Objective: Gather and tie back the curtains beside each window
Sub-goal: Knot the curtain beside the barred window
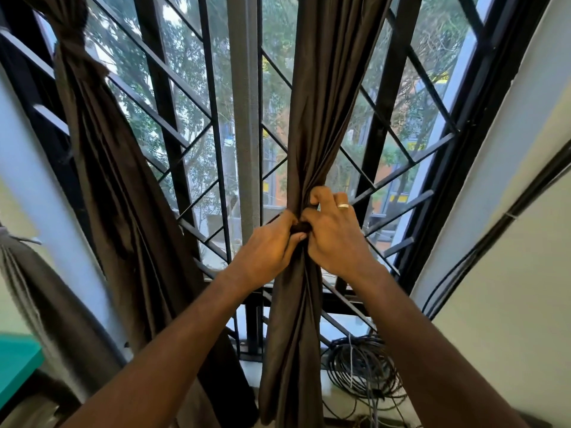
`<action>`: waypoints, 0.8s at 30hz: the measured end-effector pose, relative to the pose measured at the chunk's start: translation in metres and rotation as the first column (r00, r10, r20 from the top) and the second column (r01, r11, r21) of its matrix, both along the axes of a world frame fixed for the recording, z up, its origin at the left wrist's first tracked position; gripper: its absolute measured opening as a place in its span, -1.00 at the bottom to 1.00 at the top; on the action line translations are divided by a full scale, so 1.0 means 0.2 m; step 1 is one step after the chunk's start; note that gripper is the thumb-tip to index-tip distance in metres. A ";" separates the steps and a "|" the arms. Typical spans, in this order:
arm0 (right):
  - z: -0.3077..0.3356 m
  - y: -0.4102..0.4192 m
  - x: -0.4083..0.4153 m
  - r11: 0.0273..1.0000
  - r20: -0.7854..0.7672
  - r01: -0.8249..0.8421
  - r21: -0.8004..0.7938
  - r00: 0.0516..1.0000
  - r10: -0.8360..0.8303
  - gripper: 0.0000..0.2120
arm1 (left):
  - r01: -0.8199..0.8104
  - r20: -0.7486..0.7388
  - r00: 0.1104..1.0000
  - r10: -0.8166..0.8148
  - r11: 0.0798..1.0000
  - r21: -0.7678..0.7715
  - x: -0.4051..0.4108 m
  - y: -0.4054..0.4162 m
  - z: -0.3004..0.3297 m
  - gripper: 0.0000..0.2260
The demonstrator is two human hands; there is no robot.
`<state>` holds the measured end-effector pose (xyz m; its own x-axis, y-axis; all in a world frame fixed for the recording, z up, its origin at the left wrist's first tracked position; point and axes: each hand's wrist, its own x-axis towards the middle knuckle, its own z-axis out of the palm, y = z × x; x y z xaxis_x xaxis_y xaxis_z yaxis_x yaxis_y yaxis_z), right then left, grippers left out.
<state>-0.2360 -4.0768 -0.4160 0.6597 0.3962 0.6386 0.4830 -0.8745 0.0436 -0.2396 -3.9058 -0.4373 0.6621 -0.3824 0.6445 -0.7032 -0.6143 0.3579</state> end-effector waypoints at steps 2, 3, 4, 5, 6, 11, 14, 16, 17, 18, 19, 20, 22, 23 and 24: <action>0.02 -0.01 0.00 1.000 -0.042 -0.024 0.003 0.999 0.025 -0.76 | 0.007 0.008 1.000 -0.007 0.998 -0.054 -0.01 -0.01 0.02 -0.75; 0.04 -0.01 -0.01 0.999 -0.074 -0.038 0.004 0.997 0.039 -0.70 | 0.014 0.029 1.000 -0.013 0.998 -0.053 -0.01 -0.01 0.03 -0.75; 0.06 -0.02 -0.01 0.998 -0.106 -0.057 0.000 0.993 0.056 -0.63 | 0.027 0.057 0.998 -0.025 0.999 -0.039 -0.01 -0.02 0.05 -0.77; 0.08 -0.02 -0.01 0.997 -0.141 -0.082 0.001 0.987 0.081 -0.60 | 0.041 0.082 0.996 -0.039 0.999 -0.029 -0.02 -0.02 0.06 -0.79; 0.11 -0.02 -0.01 0.993 -0.172 -0.114 0.016 0.978 0.115 -0.63 | 0.055 0.099 0.994 -0.052 0.998 -0.030 -0.02 -0.03 0.06 -0.81; 0.13 -0.04 -0.01 0.779 -0.145 -0.074 0.623 0.967 0.208 -0.85 | -0.042 0.099 0.993 0.059 0.986 -0.163 -0.01 0.00 0.04 -0.84; 0.09 -0.07 -0.04 0.621 -0.156 -0.019 0.784 0.962 0.226 -0.86 | -0.081 0.021 0.996 0.088 0.973 -0.217 0.00 0.04 0.03 -0.84; 0.04 -0.05 -0.08 0.734 -0.229 -0.026 0.679 0.942 0.246 -0.77 | -0.083 -0.050 0.996 0.074 0.974 -0.211 0.01 0.04 0.05 -0.83; 0.02 -0.03 -0.10 0.794 -0.288 -0.013 0.608 0.928 0.235 -0.67 | -0.073 -0.088 0.995 0.055 0.976 -0.206 0.02 0.04 0.08 -0.83; -0.01 -0.01 -0.11 0.836 -0.349 0.007 0.549 0.910 0.222 -0.60 | -0.060 -0.126 0.991 0.035 0.979 -0.196 0.02 0.03 0.10 -0.83; -0.02 0.01 -0.12 0.858 -0.399 0.017 0.514 0.890 0.221 -0.55 | -0.048 -0.164 0.986 0.018 0.983 -0.180 0.02 0.02 0.11 -0.82; -0.02 0.02 -0.13 0.860 -0.427 0.023 0.509 0.875 0.229 -0.50 | -0.038 -0.202 0.979 0.004 0.986 -0.163 0.01 0.01 0.13 -0.81; -0.02 0.02 -0.14 0.817 -0.443 0.035 0.575 0.853 0.275 -0.48 | -0.006 -0.286 0.957 -0.048 0.983 -0.185 0.00 0.02 0.15 -0.78; -0.01 0.02 -0.15 0.785 -0.440 0.032 0.619 0.842 0.313 -0.55 | 0.012 -0.341 0.935 -0.096 0.971 -0.239 -0.01 0.02 0.15 -0.76; -0.01 0.01 -0.16 0.771 -0.436 0.022 0.637 0.834 0.337 -0.65 | 0.022 -0.397 0.905 -0.150 0.950 -0.311 -0.02 0.03 0.16 -0.74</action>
